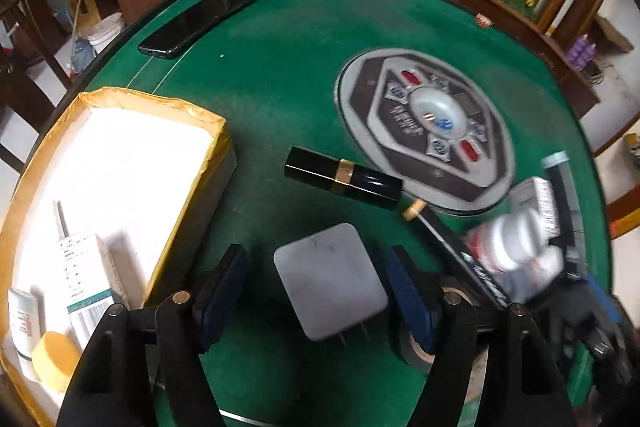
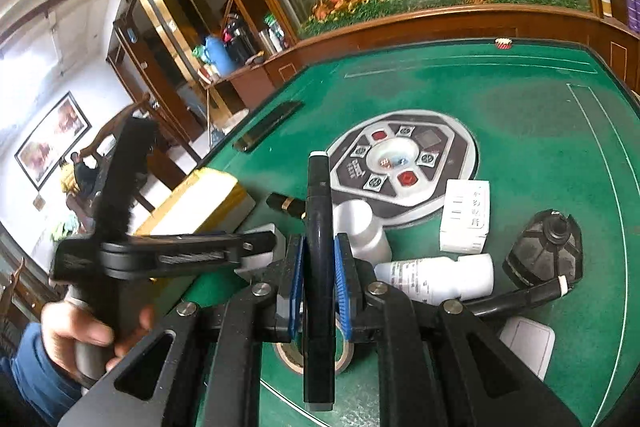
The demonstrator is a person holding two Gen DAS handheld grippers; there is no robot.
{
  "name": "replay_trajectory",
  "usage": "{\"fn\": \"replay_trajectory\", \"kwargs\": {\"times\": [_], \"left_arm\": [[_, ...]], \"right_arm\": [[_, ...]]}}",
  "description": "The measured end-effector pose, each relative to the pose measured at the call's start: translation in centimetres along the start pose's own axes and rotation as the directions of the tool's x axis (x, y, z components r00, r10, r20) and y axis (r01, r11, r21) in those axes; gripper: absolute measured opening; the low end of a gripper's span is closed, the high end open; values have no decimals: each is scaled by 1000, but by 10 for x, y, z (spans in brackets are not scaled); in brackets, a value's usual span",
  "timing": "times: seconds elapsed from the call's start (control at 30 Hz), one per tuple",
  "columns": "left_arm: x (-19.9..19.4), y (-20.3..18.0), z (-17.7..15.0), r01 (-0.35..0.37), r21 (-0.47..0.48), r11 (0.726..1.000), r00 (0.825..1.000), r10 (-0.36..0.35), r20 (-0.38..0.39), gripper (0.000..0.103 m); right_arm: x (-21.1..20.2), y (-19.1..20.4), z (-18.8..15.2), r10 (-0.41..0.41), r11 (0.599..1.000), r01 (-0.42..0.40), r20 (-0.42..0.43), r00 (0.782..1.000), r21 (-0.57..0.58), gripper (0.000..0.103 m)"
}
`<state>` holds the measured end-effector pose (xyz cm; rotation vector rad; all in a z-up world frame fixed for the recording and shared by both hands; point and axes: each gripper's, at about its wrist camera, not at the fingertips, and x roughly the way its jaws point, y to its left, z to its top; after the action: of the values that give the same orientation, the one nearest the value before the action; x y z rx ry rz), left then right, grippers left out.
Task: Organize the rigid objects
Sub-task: 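Grasp the white charger with the left tool while the right tool grasps a black marker, then lower the charger into the tray and open the left tool while the right tool drops the black marker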
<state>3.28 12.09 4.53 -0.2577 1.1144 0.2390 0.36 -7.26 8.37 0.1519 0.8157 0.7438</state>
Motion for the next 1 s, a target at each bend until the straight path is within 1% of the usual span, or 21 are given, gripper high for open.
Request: {"fn": "replay_trajectory", "kwargs": {"times": [0.03,0.07,0.1,0.17,0.23,0.37,0.43,0.53,0.73,0.83,0.9,0.97,1.0], "left_arm": [[1,-3,-1,-12,28,1000,1000,12,14,75],[3,-7,-2,-12,62,998,1000,11,19,62],[6,-8,-4,7,75,997,1000,-8,6,60],[4,-4,-8,30,70,997,999,-31,16,59],[0,-4,-17,54,96,994,998,-56,14,59],[-18,-2,-49,91,140,986,996,-92,-1,59],[-27,1,-66,115,178,977,993,-116,-6,59],[-36,3,-84,100,212,972,994,-106,18,59],[-41,5,-92,103,206,973,992,-116,48,59],[-43,6,-93,110,203,973,991,-123,57,59],[-48,5,-93,105,206,973,989,-123,78,57],[-54,3,-93,89,218,972,988,-113,102,52],[-57,1,-93,81,223,971,987,-109,115,52]], "right_arm": [[-2,-1,-1,6,1000,-6,3,1000,5,14],[-3,-2,-1,13,1000,-13,5,1000,7,14],[-3,0,0,18,1000,-18,3,1000,4,14],[2,5,1,29,1000,-29,3,1000,-5,14],[3,7,1,34,999,-34,3,999,-16,14],[7,10,0,46,999,-46,1,999,-27,14],[10,13,-2,47,998,-48,-8,999,-35,14],[17,20,-5,47,997,-48,-27,999,-61,14],[23,30,-11,48,993,-53,-49,998,-102,14],[21,27,-10,51,995,-54,-41,998,-89,14],[21,24,-9,50,996,-53,-40,998,-78,14],[21,24,-9,52,996,-54,-39,998,-77,14],[21,24,-9,54,995,-57,-39,998,-78,14]]}}
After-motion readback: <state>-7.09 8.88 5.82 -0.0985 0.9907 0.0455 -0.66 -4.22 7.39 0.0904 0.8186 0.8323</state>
